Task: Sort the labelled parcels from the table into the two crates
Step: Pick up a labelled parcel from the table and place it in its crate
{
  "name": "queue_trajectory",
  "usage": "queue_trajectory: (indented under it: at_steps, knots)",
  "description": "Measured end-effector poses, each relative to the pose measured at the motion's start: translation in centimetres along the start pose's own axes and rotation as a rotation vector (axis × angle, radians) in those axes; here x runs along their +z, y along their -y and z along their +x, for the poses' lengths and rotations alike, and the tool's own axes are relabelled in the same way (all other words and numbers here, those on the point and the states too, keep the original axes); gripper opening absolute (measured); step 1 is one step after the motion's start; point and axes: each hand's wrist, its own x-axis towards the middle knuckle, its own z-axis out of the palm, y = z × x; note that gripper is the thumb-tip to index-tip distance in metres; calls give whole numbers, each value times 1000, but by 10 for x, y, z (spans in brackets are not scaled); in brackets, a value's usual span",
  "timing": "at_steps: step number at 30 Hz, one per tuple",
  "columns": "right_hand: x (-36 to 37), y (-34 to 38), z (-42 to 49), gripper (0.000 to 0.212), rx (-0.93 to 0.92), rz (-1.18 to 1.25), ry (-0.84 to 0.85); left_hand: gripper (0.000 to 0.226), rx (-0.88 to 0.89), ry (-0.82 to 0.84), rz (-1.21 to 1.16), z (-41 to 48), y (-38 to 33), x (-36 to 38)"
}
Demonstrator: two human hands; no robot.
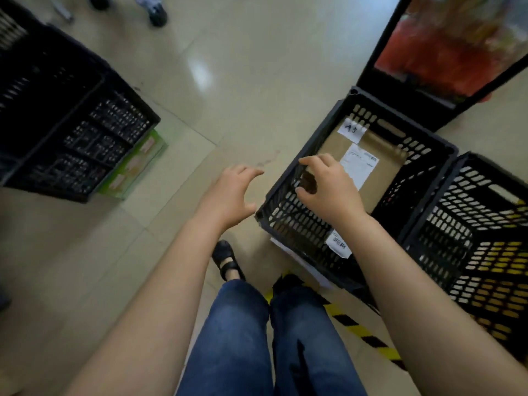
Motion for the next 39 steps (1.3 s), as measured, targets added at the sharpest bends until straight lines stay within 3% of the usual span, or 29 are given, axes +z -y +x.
queue_trajectory:
  at_steps: [11,20,30,39]
  knots:
    - [74,186,-51,54,-570,-167,276,68,-450,-327,-40,-220,96,-24]
    - [184,349,-177,55,-937,-242,504,65,-798,-506,-171,-448,154,-11]
    - [268,514,-339,52,-1286,-241,592,62,-1105,-735,-87,-684,179,-30]
    - [328,632,-431,56,-1594,-218,696,65,-1435,-945,-61,-801,196,-35]
